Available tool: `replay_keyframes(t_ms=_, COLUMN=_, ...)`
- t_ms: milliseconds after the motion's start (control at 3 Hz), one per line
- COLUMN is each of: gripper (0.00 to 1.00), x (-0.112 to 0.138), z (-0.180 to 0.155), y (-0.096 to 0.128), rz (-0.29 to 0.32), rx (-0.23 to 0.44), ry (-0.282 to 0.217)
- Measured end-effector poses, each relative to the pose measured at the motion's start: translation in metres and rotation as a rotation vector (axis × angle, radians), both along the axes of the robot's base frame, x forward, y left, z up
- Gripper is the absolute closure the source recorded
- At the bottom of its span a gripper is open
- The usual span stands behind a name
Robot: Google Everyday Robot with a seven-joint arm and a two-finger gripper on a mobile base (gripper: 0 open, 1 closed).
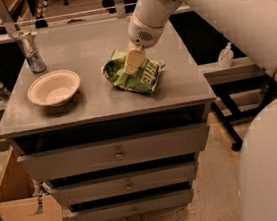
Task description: Pick green jalapeno chip bag
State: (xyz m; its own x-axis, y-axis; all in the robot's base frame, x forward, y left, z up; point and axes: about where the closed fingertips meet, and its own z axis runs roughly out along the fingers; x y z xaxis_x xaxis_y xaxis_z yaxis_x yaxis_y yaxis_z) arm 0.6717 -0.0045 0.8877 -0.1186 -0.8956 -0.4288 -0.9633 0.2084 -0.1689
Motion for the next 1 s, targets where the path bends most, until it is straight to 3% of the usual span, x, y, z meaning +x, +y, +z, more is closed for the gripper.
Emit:
replay_keyframes(t_ms=333, gripper=0.85, x=0.005, z=0.031, y=-0.015, rz=-0.007, rx=0.102, ry=-0.021)
replay_keyframes(t_ms=667, gripper=1.0, x=0.008, z=0.066, y=-0.033, rz=-0.014, rx=0.209, ry=-0.057)
replay_keyframes(t_ms=1000, gripper=1.0, x=0.008, z=0.09, y=-0.048, rz=-0.008, rx=0.275, ry=-0.082)
